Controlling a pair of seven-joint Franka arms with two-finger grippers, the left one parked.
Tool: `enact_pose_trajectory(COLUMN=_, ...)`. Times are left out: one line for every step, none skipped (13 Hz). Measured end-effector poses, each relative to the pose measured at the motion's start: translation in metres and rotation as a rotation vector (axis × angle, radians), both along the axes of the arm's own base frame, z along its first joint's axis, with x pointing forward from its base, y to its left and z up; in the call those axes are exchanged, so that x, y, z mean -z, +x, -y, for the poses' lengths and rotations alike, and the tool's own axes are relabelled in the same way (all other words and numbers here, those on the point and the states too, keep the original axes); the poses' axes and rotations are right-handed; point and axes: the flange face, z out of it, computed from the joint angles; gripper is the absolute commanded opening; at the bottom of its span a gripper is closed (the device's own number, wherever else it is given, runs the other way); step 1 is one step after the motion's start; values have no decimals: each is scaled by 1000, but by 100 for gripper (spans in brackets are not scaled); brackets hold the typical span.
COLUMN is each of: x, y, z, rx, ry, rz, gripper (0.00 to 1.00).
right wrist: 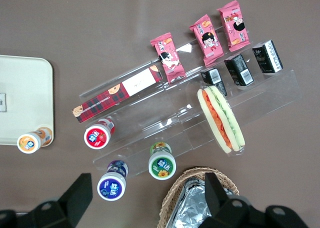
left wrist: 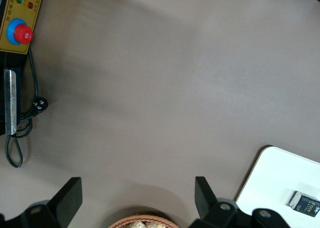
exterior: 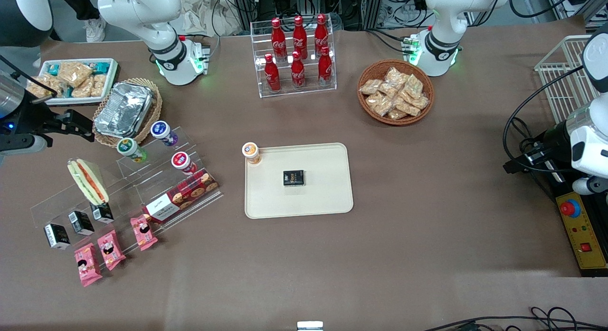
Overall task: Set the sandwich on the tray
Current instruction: 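Move the right gripper down toward the wrapped sandwich in the acrylic rack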
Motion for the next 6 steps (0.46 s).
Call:
enact_pose_trajectory(x=1, y=1, z=0, rx=0, ry=0, rz=-1, gripper=100)
enact_pose_trajectory(x=1, y=1, z=0, rx=0, ry=0, rz=2, gripper=100)
enact_pose_trajectory(x=1, y=1, z=0, rx=0, ry=0, rz=3, gripper=100)
enact_pose_trajectory(x=1, y=1, z=-1, rx=-1, ry=0, rz=2, gripper=100)
enact_pose_trajectory(x=3, y=2, z=-2, rx=-3, ry=0, rz=-3, gripper=100)
enact_pose_trajectory(x=8, y=4, z=-2, rx=-2, ry=-1, rz=-13, gripper=100)
